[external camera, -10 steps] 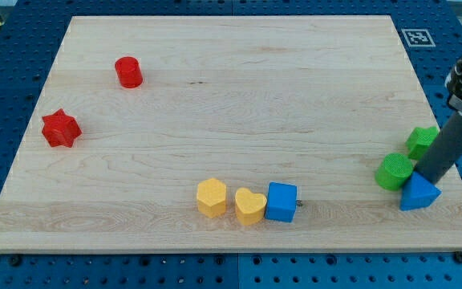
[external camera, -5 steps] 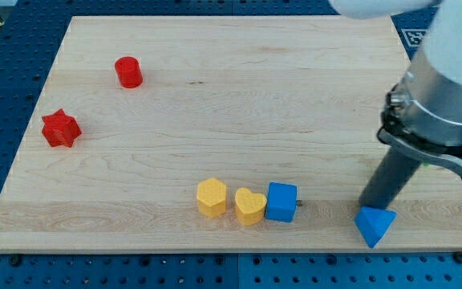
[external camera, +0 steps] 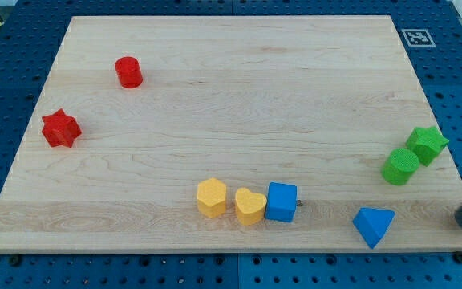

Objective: Move the blue triangle closer to the blue cube

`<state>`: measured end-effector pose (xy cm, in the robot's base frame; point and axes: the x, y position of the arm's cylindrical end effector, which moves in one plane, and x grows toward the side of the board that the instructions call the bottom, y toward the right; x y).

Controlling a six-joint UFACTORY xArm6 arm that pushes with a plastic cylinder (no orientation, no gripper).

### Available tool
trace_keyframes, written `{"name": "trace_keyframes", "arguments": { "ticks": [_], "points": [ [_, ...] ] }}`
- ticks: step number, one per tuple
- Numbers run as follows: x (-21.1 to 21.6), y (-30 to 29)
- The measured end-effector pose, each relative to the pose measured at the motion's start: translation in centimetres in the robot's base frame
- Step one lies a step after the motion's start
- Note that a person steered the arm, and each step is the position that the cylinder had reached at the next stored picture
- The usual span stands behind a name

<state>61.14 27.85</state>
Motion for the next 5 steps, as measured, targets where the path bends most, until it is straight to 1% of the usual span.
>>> {"name": "trace_keyframes", "arguments": {
  "ticks": [1,5],
  "points": [
    [0.7,-1.0],
    [0.7,-11.5]
  ]
}}
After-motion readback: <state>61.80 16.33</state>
